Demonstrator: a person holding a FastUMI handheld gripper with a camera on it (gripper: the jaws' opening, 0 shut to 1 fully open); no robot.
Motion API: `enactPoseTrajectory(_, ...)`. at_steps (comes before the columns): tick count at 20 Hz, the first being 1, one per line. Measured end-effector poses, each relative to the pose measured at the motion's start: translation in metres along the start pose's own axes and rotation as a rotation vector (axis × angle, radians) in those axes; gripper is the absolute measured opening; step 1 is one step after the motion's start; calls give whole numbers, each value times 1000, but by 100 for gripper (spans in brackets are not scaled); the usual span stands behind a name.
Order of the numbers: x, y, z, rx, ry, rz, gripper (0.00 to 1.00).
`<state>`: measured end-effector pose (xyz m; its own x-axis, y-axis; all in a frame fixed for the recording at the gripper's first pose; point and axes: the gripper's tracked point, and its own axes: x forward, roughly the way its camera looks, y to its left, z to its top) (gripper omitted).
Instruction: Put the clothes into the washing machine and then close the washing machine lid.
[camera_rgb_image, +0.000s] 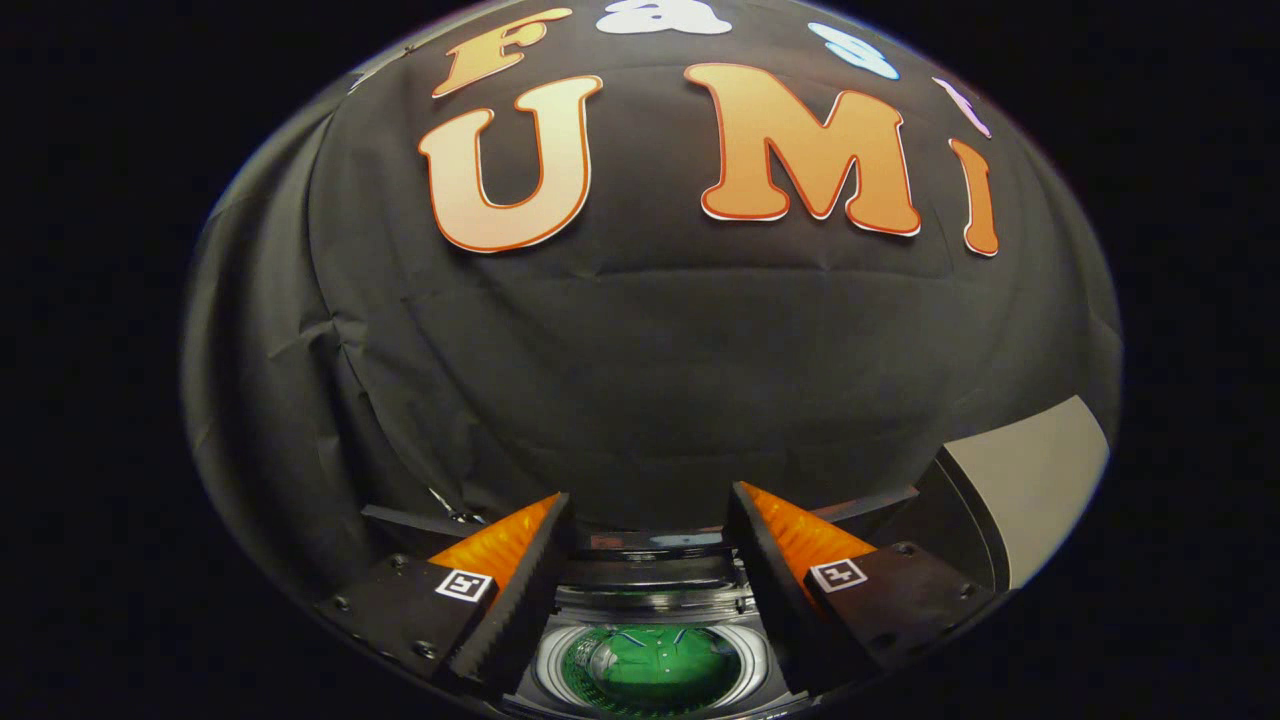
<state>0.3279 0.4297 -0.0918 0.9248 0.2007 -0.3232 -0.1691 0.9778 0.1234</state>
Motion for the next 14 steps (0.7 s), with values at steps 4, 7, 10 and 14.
enactPoseTrajectory(4, -11, 0, -8, -3, 1, 3, 99)
enactPoseTrajectory(7, -25, 0, -18, -8, -16, -6, 99)
enactPoseTrajectory(10, -36, 0, -28, -3, -20, -9, 99)
enactPoseTrajectory(14, -50, -1, -38, -15, -51, -18, 100)
